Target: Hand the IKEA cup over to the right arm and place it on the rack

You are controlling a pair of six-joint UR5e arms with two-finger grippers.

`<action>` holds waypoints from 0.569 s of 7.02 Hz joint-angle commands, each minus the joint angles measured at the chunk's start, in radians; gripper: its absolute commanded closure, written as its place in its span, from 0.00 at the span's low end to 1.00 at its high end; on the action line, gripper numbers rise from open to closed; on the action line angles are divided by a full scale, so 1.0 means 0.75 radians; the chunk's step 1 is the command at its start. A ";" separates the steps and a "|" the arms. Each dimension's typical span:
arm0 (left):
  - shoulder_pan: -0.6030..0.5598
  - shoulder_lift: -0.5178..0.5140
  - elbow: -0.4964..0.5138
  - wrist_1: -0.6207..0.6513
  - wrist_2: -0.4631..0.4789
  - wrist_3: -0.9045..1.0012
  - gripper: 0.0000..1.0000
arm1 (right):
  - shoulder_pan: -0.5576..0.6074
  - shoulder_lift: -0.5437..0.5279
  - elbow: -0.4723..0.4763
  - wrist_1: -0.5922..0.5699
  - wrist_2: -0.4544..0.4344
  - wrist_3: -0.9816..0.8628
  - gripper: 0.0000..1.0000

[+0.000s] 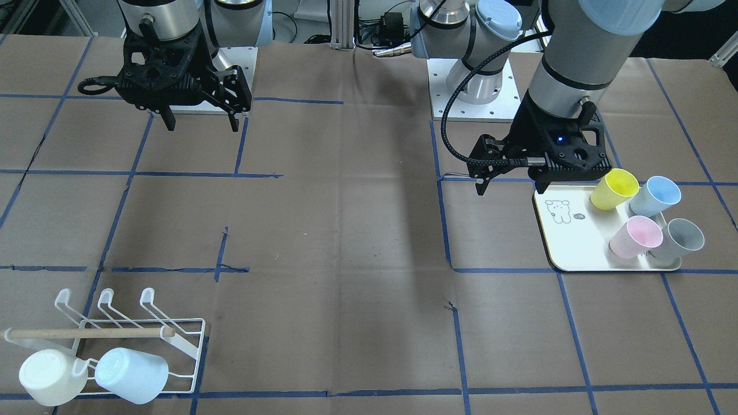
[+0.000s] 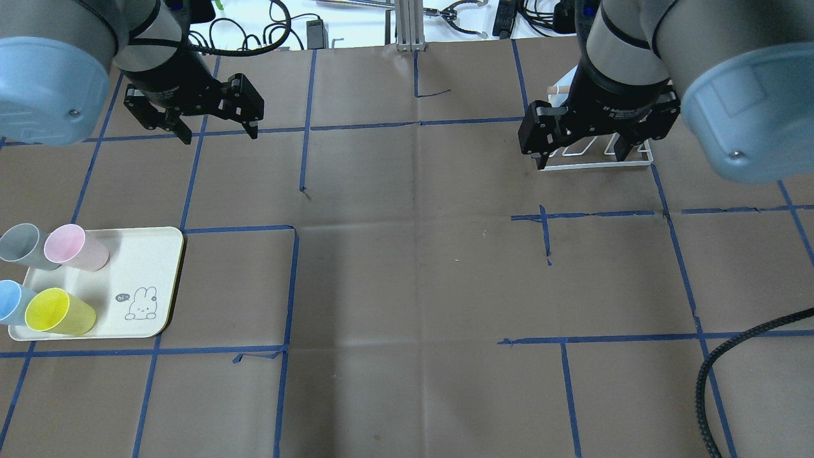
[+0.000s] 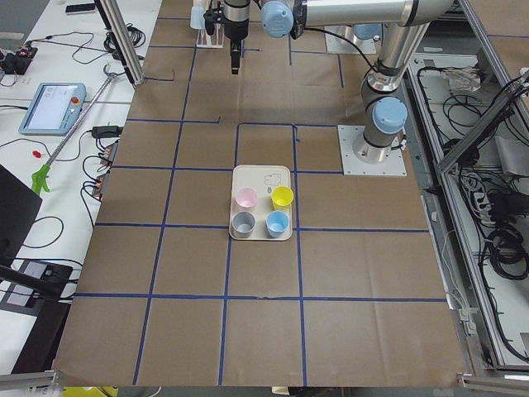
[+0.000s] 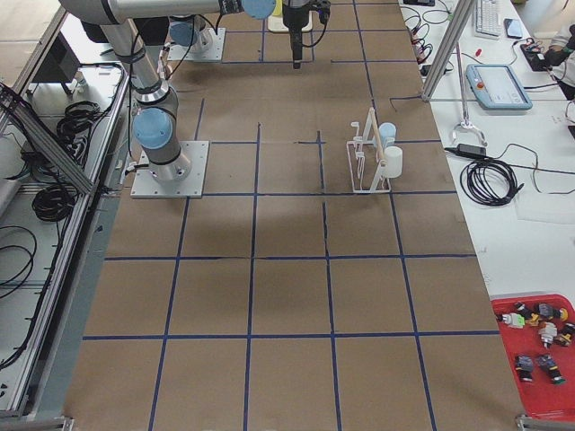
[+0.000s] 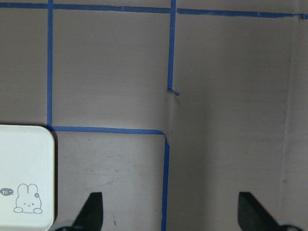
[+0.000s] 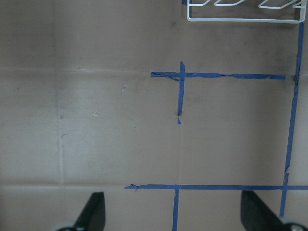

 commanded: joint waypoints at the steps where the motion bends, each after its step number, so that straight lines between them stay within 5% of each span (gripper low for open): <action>1: 0.000 0.002 0.000 0.000 0.000 0.000 0.00 | -0.029 0.001 0.007 0.000 0.016 0.000 0.00; 4: 0.000 0.002 0.000 0.000 0.000 0.000 0.00 | -0.037 0.007 0.007 0.000 0.016 0.000 0.00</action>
